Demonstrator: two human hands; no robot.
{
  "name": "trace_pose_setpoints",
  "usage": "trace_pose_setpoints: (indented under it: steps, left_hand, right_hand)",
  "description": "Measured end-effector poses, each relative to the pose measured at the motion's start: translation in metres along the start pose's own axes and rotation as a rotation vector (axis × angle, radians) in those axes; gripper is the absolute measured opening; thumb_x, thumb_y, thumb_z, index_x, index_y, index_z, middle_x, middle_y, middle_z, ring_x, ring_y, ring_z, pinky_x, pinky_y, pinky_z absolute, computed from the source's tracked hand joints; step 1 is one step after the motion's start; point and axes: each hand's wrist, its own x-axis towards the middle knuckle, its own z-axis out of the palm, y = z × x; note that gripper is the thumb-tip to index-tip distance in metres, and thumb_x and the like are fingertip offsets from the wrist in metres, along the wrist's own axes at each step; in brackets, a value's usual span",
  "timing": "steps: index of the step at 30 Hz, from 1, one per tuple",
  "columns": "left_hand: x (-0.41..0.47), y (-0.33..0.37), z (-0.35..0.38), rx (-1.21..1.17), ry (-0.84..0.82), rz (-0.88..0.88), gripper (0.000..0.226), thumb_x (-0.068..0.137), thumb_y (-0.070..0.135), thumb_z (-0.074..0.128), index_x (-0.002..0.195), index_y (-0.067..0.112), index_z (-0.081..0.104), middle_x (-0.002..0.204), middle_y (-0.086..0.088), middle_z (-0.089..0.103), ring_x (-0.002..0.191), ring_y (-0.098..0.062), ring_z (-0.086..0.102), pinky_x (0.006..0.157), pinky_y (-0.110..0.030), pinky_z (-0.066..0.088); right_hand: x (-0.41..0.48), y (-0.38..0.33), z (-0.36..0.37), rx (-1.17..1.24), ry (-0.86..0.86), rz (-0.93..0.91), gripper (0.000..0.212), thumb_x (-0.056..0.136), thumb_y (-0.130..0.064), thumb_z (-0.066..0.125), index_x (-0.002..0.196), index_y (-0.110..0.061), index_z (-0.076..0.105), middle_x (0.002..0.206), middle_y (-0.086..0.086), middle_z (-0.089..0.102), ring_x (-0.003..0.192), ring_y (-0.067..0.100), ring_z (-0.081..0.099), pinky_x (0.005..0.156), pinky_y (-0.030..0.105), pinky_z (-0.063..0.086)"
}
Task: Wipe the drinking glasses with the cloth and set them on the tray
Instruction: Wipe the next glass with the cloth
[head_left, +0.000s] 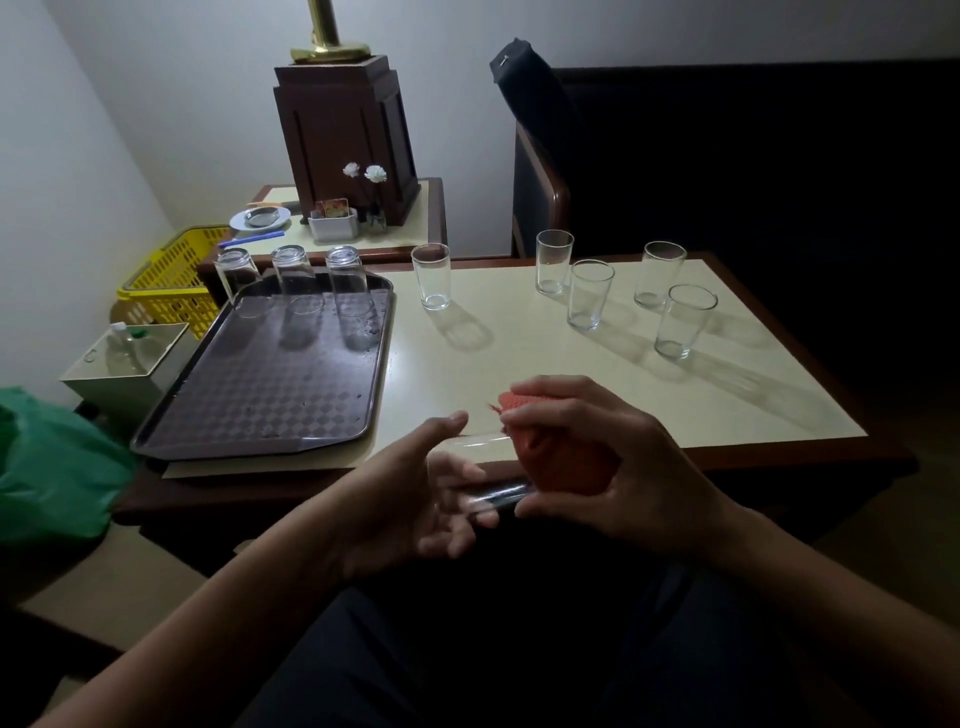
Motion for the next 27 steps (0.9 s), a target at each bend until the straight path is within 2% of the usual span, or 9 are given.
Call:
trace_pose_setpoints:
  steps: [3,6,12,16,18,20,23,25,27]
  left_hand:
    - [-0.002,-0.002,0.002,0.369,0.055,0.327,0.040,0.089,0.031,0.076,0.121,0.016,0.058,0.118,-0.032,0.057,0.074,-0.028,0.066,0.062,-0.030,0.055]
    - [-0.004,-0.009,0.005,0.516,-0.022,0.507,0.050,0.086,0.011,0.082,0.129,0.024,0.058,0.119,-0.021,0.057,0.090,-0.028,0.068,0.075,-0.034,0.056]
    - [0.003,-0.008,0.005,0.355,0.132,0.513,0.050,0.080,0.020,0.079,0.125,0.019,0.058,0.103,-0.018,0.063,0.070,-0.031,0.064,0.070,-0.036,0.057]
    - [0.004,-0.006,0.009,-0.108,0.057,0.131,0.048,0.094,0.039,0.067,0.121,0.001,0.056,0.094,-0.023,0.072,0.058,-0.024,0.060,0.048,-0.023,0.053]
    - [0.003,-0.009,0.009,-0.111,0.002,-0.031,0.061,0.095,0.055,0.057,0.120,-0.001,0.054,0.087,-0.025,0.069,0.050,-0.024,0.061,0.038,-0.022,0.046]
    - [0.005,-0.009,0.007,-0.019,-0.024,-0.034,0.062,0.093,0.063,0.057,0.115,0.005,0.052,0.088,-0.026,0.066,0.052,-0.027,0.061,0.041,-0.024,0.045]
    - [0.005,-0.007,0.003,0.227,0.031,0.266,0.053,0.087,0.049,0.069,0.122,0.011,0.056,0.118,-0.022,0.067,0.081,-0.034,0.071,0.066,-0.031,0.058]
    - [0.002,-0.005,0.000,0.457,0.122,0.522,0.048,0.084,0.034,0.072,0.129,0.022,0.058,0.127,-0.014,0.063,0.097,-0.034,0.072,0.077,-0.035,0.059]
    - [0.001,-0.005,0.000,0.452,0.142,0.572,0.043,0.084,0.031,0.073,0.122,0.016,0.060,0.120,-0.022,0.062,0.085,-0.034,0.068,0.068,-0.032,0.057]
  right_hand:
    - [0.006,-0.002,0.003,0.591,0.094,0.473,0.056,0.076,-0.021,0.090,0.129,-0.023,0.072,0.123,0.007,0.076,0.111,0.020,0.075,0.090,0.034,0.064]
    - [0.010,0.003,0.005,1.029,-0.044,0.881,0.048,0.088,-0.026,0.082,0.132,-0.012,0.067,0.127,0.018,0.073,0.109,0.029,0.072,0.091,0.043,0.060]
    - [0.005,0.003,0.003,0.863,-0.142,0.687,0.050,0.088,-0.029,0.083,0.137,-0.029,0.068,0.137,0.010,0.067,0.119,0.033,0.072,0.097,0.061,0.059]
    - [0.001,0.002,0.003,-0.025,-0.054,0.036,0.067,0.081,-0.027,0.093,0.142,-0.027,0.065,0.150,-0.004,0.056,0.141,0.016,0.054,0.112,0.031,0.048]
    - [-0.001,0.002,0.004,-0.141,-0.083,-0.104,0.064,0.083,-0.031,0.091,0.142,-0.022,0.066,0.153,0.001,0.051,0.144,0.018,0.049,0.113,0.029,0.048]
    - [-0.002,0.002,0.005,-0.022,-0.045,0.019,0.064,0.079,-0.032,0.093,0.138,-0.023,0.068,0.145,0.000,0.059,0.136,0.019,0.058,0.109,0.039,0.054]
    - [0.004,-0.002,0.004,0.600,0.044,0.477,0.064,0.070,-0.020,0.100,0.128,-0.029,0.073,0.129,0.012,0.070,0.111,0.047,0.070,0.091,0.070,0.058]
    - [0.005,-0.001,0.005,0.929,0.027,0.715,0.061,0.073,-0.010,0.093,0.129,-0.023,0.072,0.134,0.020,0.065,0.118,0.050,0.068,0.097,0.071,0.054]
    - [0.005,-0.004,0.007,0.854,-0.016,0.653,0.060,0.077,-0.009,0.092,0.130,-0.024,0.072,0.136,0.017,0.064,0.120,0.043,0.069,0.100,0.065,0.057]
